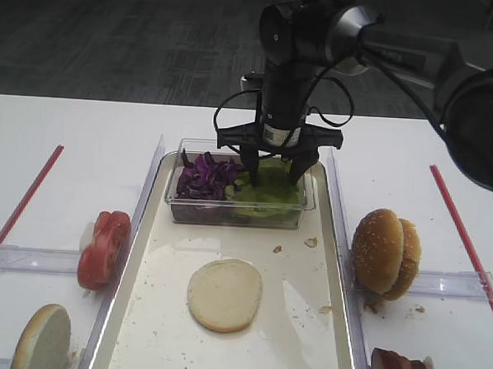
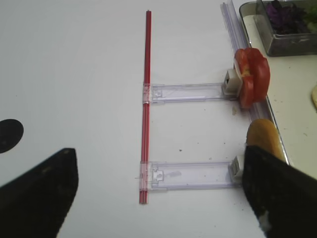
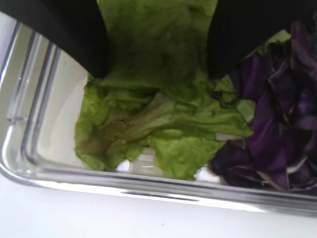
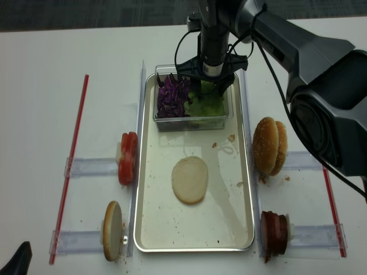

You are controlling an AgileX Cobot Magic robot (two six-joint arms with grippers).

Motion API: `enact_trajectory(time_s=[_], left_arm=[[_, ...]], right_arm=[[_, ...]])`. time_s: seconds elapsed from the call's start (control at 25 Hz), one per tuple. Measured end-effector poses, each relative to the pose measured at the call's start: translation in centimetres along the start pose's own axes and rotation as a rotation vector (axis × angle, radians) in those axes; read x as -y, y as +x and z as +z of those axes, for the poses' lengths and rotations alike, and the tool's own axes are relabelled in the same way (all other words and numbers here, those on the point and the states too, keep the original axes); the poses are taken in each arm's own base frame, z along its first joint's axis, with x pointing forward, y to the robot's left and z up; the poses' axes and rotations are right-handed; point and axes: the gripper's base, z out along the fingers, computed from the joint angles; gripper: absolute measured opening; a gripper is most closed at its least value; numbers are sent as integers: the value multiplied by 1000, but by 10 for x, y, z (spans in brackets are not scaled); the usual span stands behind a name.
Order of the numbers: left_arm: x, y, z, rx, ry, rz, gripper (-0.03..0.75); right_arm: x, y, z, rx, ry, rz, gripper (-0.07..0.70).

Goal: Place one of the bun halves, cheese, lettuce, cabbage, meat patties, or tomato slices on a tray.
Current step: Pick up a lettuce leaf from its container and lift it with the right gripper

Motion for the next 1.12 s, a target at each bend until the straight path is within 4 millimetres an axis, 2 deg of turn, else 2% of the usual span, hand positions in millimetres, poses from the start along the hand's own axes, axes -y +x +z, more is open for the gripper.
enact_trajectory(time_s=[0.36, 0.6, 0.92, 1.12], left_arm=[[0, 0, 0, 0, 0, 0, 618], [0, 0, 0, 0, 0, 0, 618], [0, 0, 0, 0, 0, 0, 618], [0, 0, 0, 0, 0, 0, 618]], right_arm=[[1, 0, 0, 5, 12, -7, 433], [1, 0, 0, 5, 12, -8, 325], [1, 0, 0, 5, 12, -8, 257], [1, 0, 0, 4, 10, -13, 150]])
